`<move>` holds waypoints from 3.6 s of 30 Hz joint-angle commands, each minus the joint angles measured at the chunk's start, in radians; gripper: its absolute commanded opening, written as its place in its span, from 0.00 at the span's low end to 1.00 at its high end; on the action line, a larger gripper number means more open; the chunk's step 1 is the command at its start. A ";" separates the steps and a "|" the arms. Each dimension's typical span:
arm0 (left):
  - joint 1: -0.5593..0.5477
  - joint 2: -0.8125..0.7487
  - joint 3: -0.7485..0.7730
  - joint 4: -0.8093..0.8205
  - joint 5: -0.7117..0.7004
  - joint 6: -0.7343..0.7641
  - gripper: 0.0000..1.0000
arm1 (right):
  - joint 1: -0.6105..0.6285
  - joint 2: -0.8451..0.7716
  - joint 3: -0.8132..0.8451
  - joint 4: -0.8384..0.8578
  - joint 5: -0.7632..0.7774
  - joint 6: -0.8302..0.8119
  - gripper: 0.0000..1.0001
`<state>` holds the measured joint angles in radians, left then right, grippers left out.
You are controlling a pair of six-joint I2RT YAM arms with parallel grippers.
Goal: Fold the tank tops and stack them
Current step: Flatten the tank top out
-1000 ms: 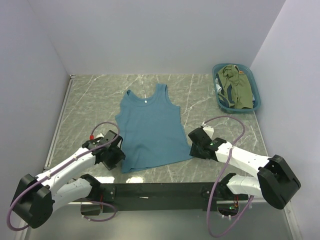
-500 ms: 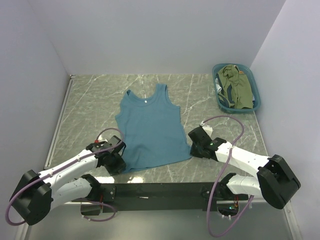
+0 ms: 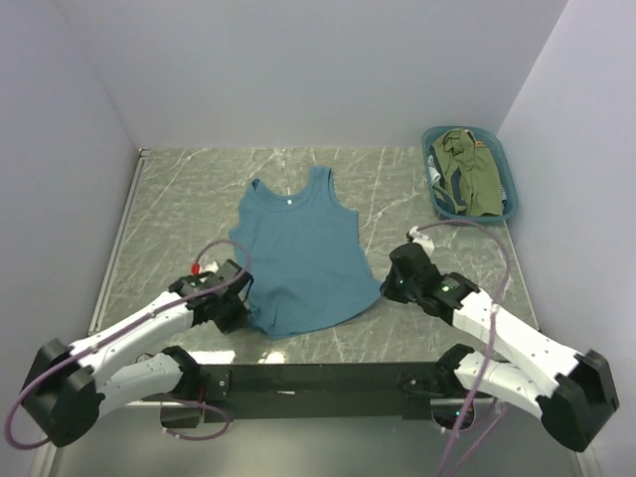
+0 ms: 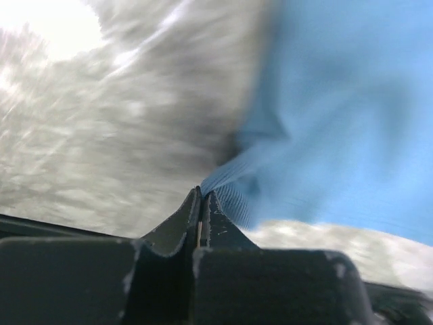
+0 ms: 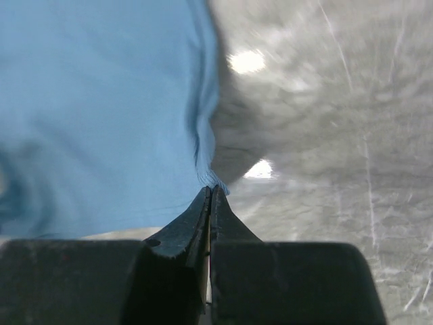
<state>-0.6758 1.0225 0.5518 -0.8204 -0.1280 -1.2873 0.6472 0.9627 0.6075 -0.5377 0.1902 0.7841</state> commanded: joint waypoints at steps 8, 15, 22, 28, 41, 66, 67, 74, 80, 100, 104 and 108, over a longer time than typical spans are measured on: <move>-0.002 -0.147 0.538 -0.089 -0.235 0.207 0.00 | -0.018 -0.222 0.400 -0.154 -0.029 -0.055 0.00; -0.002 -0.027 1.089 -0.109 -0.363 0.364 0.00 | -0.017 -0.153 0.844 -0.156 0.017 -0.127 0.00; -0.002 0.071 1.277 0.032 -0.371 0.456 0.00 | -0.021 0.042 1.175 -0.148 0.075 -0.253 0.00; 0.070 0.201 1.362 0.182 -0.287 0.513 0.01 | -0.096 0.218 1.318 -0.087 -0.025 -0.316 0.00; 0.579 0.775 1.775 0.477 0.458 0.358 0.00 | -0.342 0.745 1.777 0.088 -0.366 -0.270 0.00; 0.607 0.282 0.344 0.555 0.562 0.445 0.01 | -0.454 0.186 0.106 0.334 -0.481 -0.040 0.00; 0.601 0.271 0.317 0.541 0.553 0.445 0.01 | -0.454 0.182 0.085 0.323 -0.482 -0.039 0.00; 0.519 0.196 0.116 0.481 0.515 0.428 0.01 | -0.454 0.096 -0.078 0.222 -0.495 -0.019 0.00; 0.464 0.117 0.014 0.412 0.470 0.387 0.01 | -0.457 -0.041 -0.183 0.099 -0.463 0.017 0.00; 0.393 0.045 0.247 0.170 0.149 0.419 0.67 | -0.312 -0.210 -0.102 -0.087 -0.255 0.022 0.47; 0.456 0.233 0.368 0.317 0.255 0.485 0.58 | 0.055 -0.006 0.052 -0.005 -0.083 0.173 0.48; 0.482 0.523 0.517 0.386 0.271 0.537 0.54 | 0.241 0.253 0.234 0.112 -0.015 0.179 0.46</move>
<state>-0.2119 1.3933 0.9791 -0.5224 0.1162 -0.8230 0.8127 1.0943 0.7448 -0.5465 0.0456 0.9134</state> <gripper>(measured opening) 0.547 0.464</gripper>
